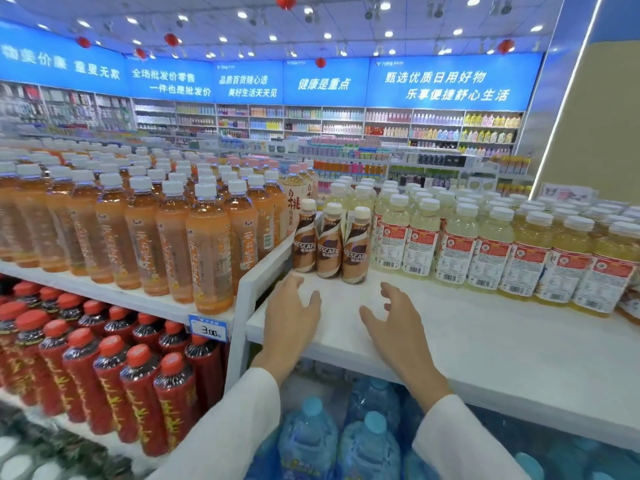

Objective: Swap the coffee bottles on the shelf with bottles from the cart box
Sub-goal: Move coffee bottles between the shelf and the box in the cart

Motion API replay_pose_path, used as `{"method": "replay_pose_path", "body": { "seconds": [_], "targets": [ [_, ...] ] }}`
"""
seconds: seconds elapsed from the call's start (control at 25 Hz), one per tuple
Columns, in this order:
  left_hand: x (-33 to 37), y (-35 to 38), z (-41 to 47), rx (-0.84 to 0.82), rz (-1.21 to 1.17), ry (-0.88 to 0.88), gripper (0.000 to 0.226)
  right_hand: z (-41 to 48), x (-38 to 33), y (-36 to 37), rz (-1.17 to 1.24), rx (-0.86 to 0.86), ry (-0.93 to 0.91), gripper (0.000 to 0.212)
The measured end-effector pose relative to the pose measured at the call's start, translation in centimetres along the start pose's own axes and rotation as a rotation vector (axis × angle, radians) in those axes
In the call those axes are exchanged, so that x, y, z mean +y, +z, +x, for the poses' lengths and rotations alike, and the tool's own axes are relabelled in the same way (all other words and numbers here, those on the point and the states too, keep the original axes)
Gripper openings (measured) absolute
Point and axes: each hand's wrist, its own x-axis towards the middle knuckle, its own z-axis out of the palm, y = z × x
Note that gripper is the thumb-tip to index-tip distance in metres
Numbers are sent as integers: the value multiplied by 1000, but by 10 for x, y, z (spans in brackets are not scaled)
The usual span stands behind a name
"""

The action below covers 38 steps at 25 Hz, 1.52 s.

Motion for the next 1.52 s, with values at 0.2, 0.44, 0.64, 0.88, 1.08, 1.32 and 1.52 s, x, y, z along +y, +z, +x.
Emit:
{"method": "replay_pose_path", "body": {
  "seconds": [0.2, 0.44, 0.64, 0.88, 1.08, 1.32, 1.52],
  "targets": [
    [-27, -54, -84, 95, 32, 75, 41, -81, -8, -17, 40, -92, -166, 50],
    [-94, -121, -205, 254, 169, -166, 37, -173, -3, 38, 132, -294, -307, 49],
    [-172, -167, -319, 317, 306, -552, 44, -246, 8, 127, 82, -609, -384, 44],
    [-254, -218, -448, 449, 314, -917, 35, -330, 5, 226, -77, -1135, -417, 61],
    [-311, -258, -503, 496, 305, -1119, 40, -396, -3, 284, -136, -1234, -337, 51],
    [-400, -288, -520, 350, 192, -1249, 45, -465, -18, 339, -285, -1200, -230, 37],
    [-502, -291, -490, 146, 143, -1197, 45, -498, -11, 367, -330, -1248, -148, 38]
  ]
}}
